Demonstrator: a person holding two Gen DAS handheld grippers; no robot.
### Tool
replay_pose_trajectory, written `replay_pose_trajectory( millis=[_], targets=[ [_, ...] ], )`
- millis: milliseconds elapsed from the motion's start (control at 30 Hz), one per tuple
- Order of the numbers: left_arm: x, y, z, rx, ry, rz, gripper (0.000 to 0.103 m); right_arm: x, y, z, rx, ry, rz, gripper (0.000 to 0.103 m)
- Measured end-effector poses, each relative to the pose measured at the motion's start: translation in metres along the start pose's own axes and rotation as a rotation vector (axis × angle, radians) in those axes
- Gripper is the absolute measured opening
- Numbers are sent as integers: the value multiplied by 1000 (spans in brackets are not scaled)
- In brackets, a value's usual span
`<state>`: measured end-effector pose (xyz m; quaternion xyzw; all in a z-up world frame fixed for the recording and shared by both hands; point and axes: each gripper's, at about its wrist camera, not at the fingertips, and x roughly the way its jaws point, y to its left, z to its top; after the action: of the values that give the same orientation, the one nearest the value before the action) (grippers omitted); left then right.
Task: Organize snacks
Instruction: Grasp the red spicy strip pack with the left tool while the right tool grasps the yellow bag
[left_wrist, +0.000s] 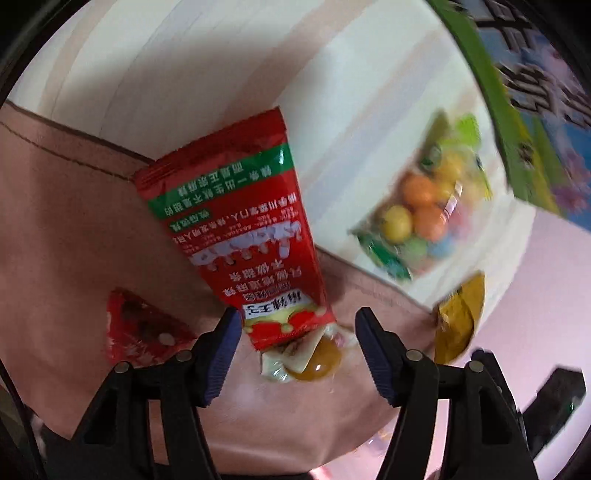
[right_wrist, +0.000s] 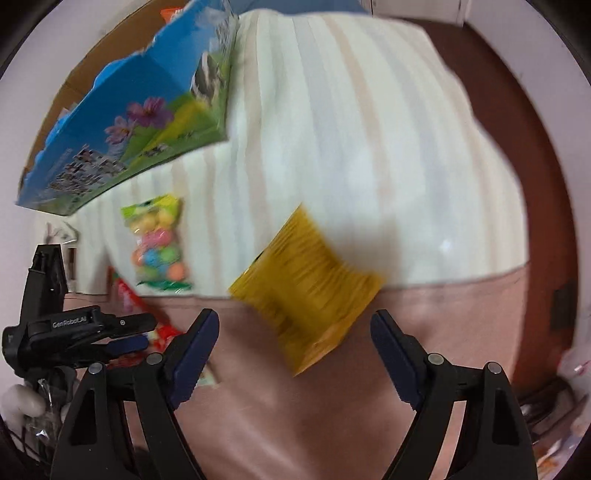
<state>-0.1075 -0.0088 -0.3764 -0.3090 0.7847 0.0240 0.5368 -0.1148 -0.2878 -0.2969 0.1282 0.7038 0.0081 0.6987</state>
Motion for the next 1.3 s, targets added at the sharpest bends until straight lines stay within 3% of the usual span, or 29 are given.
replay_pose_trajectory(
  millis=[167, 267, 433, 533, 633, 800, 867, 1000, 1133, 1200, 1300],
  targets=[
    [3, 6, -1, -70, -55, -27, 67, -2, 3, 18, -44, -15, -42, 86],
    [-1, 8, -12, 19, -80, 46, 51, 1, 0, 22, -61, -11, -48, 86],
    [-15, 1, -19, 142, -104, 133, 44, 7, 7, 23, -76, -8, -49, 86],
    [-22, -1, -12, 145, -77, 138, 44, 10, 11, 24, -78, -6, -53, 86],
    [-28, 15, -9, 30, -42, 63, 47, 8, 11, 25, -69, -10, -47, 86],
    [-43, 43, -14, -101, -164, 20, 52, 7, 12, 27, -56, -22, -34, 86],
    [-40, 45, -13, -132, -160, -23, 65, 7, 10, 28, -48, -21, -35, 86],
    [-43, 35, -7, -113, -152, -31, 66, 10, 5, 29, -32, -22, -35, 86],
    [-43, 21, -2, -41, -179, 34, 65, 11, -2, 29, -28, -19, -47, 86],
    [-45, 8, -5, 41, -205, 102, 58, 11, -5, 30, -30, -15, -57, 86],
    [-54, -26, -9, 278, -231, 257, 56, 10, -6, 31, -57, -9, -73, 86]
  ],
)
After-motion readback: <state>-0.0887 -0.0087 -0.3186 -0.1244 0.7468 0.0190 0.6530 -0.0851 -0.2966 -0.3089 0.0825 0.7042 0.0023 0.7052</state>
